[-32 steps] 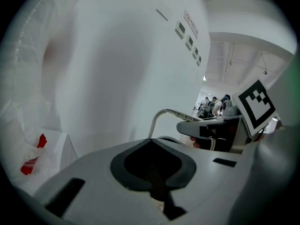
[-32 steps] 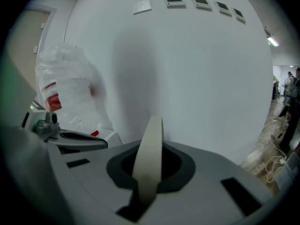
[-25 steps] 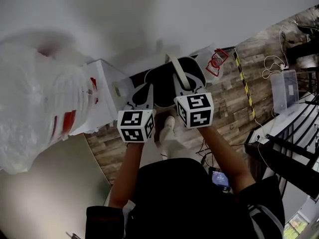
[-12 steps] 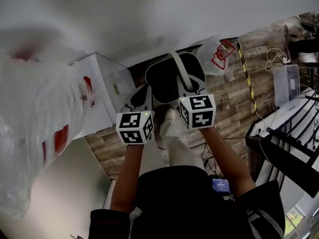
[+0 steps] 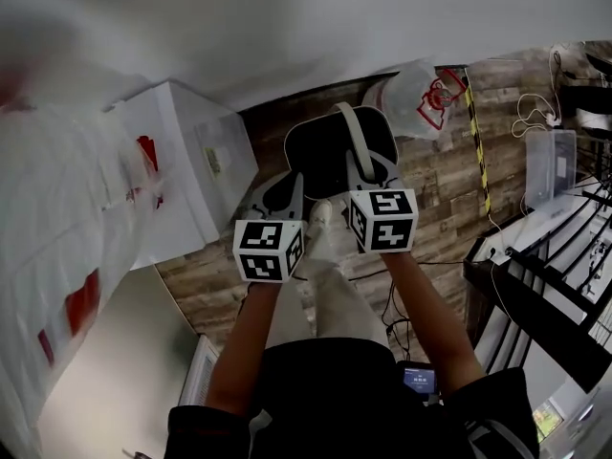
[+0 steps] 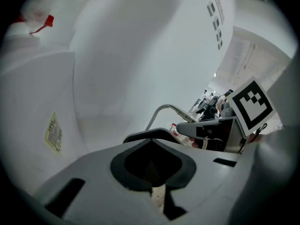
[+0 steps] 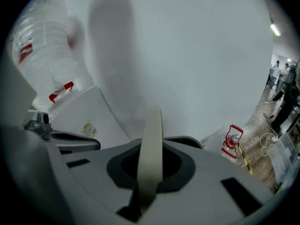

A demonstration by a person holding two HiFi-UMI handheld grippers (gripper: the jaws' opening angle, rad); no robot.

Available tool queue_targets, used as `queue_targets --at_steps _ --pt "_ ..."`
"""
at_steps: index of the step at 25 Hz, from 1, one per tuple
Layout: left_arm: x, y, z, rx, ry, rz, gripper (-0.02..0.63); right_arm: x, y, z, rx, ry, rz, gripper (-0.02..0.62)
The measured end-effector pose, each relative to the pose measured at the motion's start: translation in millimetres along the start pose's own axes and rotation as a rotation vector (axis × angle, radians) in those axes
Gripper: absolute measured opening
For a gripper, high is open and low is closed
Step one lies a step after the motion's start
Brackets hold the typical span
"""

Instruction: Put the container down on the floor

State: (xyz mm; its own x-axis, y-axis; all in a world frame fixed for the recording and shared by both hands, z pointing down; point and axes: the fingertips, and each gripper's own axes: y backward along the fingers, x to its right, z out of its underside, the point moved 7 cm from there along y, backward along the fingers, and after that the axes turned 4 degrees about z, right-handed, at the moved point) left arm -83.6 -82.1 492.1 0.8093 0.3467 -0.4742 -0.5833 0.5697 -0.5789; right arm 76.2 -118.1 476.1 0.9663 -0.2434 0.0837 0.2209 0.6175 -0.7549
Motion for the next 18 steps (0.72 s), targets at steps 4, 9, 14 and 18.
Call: queue_targets --at_steps 4,9,14,18 --pt "-4.0 -9.2 15.7 -0.027 0.01 0.004 0.015 3.6 -9.7 19.1 -0.033 -0.015 0.006 0.032" --pt "-11.7 -20.6 33.0 -0.049 0.019 0.004 0.015 5.8 -25.2 40.6 -0.066 -0.02 0.007 0.032" --pt "-15.9 -37.9 45.3 -0.072 0.025 0.017 0.015 8.3 -39.9 52.9 -0.085 -0.028 0.004 0.032" --pt "-19.2 -53.8 53.6 -0.085 0.024 0.031 0.015 11.3 -55.7 62.7 -0.102 -0.042 0.003 0.032"
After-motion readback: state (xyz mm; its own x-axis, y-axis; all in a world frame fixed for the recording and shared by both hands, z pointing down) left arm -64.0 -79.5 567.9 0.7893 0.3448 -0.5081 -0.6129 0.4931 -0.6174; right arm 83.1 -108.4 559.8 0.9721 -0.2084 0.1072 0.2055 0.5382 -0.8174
